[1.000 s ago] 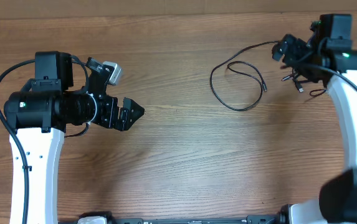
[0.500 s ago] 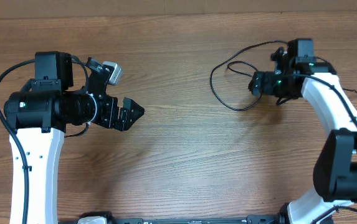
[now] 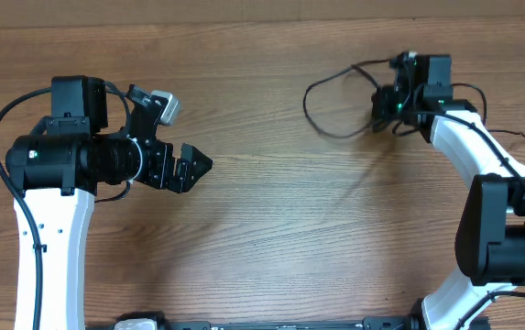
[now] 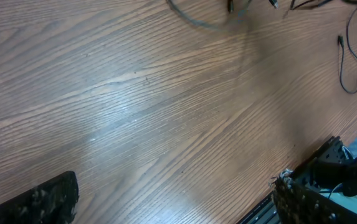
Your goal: Untangle cables
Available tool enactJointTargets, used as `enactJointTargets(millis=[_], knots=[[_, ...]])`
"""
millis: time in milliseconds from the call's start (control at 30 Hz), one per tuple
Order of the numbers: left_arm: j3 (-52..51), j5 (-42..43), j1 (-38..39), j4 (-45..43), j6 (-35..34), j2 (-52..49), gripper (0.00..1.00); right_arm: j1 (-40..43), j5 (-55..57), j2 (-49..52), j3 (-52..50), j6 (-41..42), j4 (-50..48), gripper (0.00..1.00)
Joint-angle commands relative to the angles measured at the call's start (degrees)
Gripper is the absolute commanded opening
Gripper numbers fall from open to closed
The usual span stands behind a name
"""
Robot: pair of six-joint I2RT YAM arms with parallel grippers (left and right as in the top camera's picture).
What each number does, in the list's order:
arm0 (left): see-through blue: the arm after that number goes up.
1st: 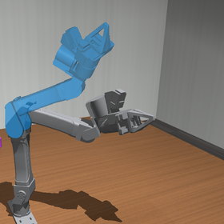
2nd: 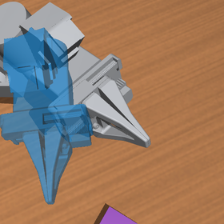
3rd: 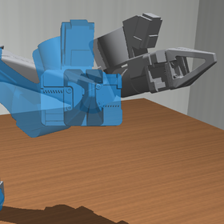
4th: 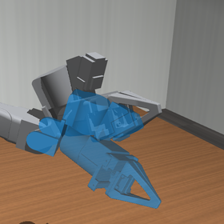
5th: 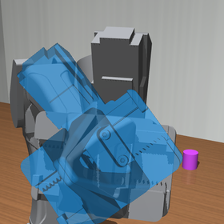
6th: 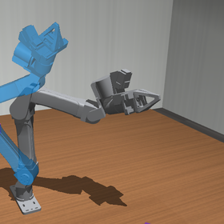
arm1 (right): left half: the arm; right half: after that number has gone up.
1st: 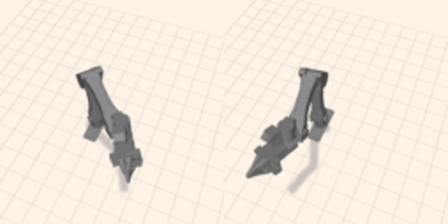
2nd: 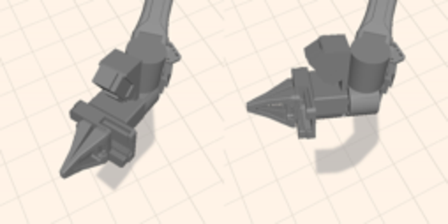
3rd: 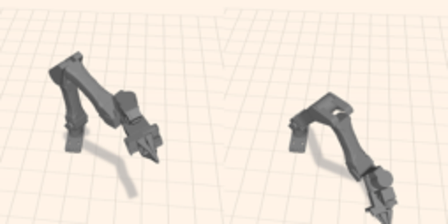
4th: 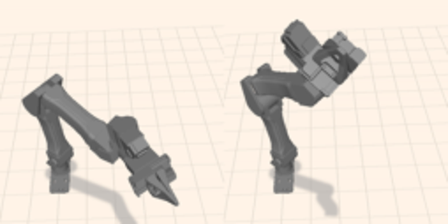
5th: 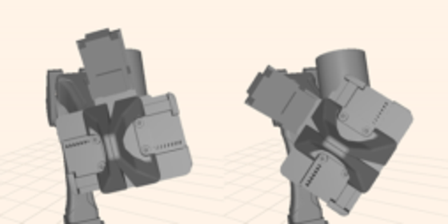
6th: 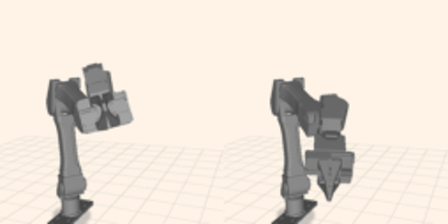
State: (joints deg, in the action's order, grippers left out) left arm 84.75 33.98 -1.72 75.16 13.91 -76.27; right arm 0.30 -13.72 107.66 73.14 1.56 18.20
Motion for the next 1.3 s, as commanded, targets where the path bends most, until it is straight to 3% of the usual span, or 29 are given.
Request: enactJointTargets(millis=[0, 167, 400, 433, 500, 567, 633, 733, 800, 833, 933, 1067, 1267], knots=[[0.9, 0.0, -0.2, -0.2, 1.1, 0.6, 1.0, -0.1, -0.5, -0.3, 6.7, 3.2, -3.7, 0.04], [0.9, 0.0, -0.2, -0.2, 1.1, 0.6, 1.0, -0.1, -0.3, -0.2, 15.4, 4.6, -7.2, 0.04], [0.9, 0.0, -0.2, -0.2, 1.1, 0.6, 0.99, -0.2, 2.7, 4.3, 15.7, 8.8, -10.1, 0.04], [0.9, 0.0, -0.2, -0.2, 1.1, 0.6, 0.99, -0.3, 2.2, 5.8, 15.7, 9.1, -8.8, 0.1], [0.9, 0.0, -0.2, -0.2, 1.1, 0.6, 1.0, -0.6, 2.1, 8.2, 15.7, 9.1, -6.5, 0.32], [0.9, 0.0, -0.2, -0.2, 1.1, 0.6, 1.0, -0.6, 2.2, 9.3, 15.7, 9.1, -4.7, 0.61], [0.9, 0.0, -0.2, -0.2, 1.1, 0.6, 1.0, -0.5, 3.5, 9.1, 15.7, 9.1, -4.1, 1.0], [0.9, 0.0, -0.2, -0.2, 1.1, 0.6, 1.0, 0.6, 6.5, 7.5, 15.9, 10.3, -3.0, 1.0], [0.9, 0.0, -0.2, -0.2, 1.1, 0.6, 1.0, 1.9, 11.0, 6.4, 15.9, 15.5, -0.3, 1.0], [0.9, 0.0, -0.2, -0.2, 1.1, 0.6, 1.0, 2.7, 13.0, 6.3, 15.9, 18.8, 1.5, 0.96], [0.9, 0.0, -0.2, -0.2, 1.1, 0.6, 1.0, 5.0, 16.0, 7.3, 15.8, 31.3, 7.2, 0.65], [0.9, 0.0, -0.2, -0.2, 1.1, 0.6, 0.99, 6.3, 20.2, 9.6, 15.7, 47.5, 12.8, 0.62], [0.9, 0.0, -0.2, -0.2, 1.1, 0.6, 1.0, 6.1, 22.9, 13.4, 15.7, 49.8, 9.6, 0.49]])
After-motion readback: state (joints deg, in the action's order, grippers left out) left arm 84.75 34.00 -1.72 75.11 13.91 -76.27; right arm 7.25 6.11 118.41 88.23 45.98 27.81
